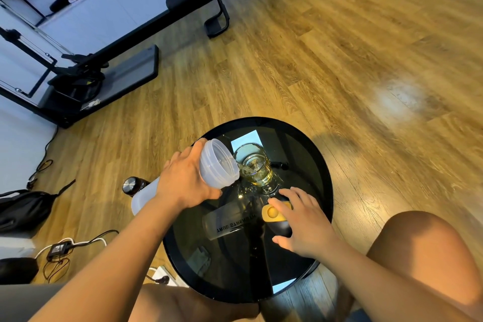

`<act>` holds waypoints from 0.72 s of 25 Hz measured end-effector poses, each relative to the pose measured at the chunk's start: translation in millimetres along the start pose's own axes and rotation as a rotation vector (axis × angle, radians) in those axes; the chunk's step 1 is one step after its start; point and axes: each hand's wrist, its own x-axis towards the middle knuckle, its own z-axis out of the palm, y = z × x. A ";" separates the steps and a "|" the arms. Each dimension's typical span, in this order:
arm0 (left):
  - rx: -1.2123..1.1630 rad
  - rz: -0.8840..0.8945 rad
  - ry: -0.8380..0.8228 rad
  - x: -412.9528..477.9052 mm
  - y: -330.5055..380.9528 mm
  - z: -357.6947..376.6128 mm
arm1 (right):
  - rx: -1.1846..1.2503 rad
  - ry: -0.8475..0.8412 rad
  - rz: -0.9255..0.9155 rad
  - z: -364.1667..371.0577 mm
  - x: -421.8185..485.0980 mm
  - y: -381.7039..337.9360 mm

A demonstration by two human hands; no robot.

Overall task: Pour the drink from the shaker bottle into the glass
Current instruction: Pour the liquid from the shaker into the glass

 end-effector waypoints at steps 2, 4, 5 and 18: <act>0.003 0.001 -0.001 -0.3 -0.2 -0.2 | 0.006 -0.001 0.001 -0.3 0.1 -0.2; 0.004 0.002 0.001 -1.0 -0.1 0.1 | 0.008 0.003 -0.002 -0.9 0.1 -0.2; 0.000 0.002 0.003 -1.2 -0.1 0.1 | 0.011 0.003 -0.002 -0.9 -0.1 -0.1; 0.031 0.012 0.001 1.0 2.6 -2.7 | 0.013 0.016 -0.015 1.8 0.3 1.4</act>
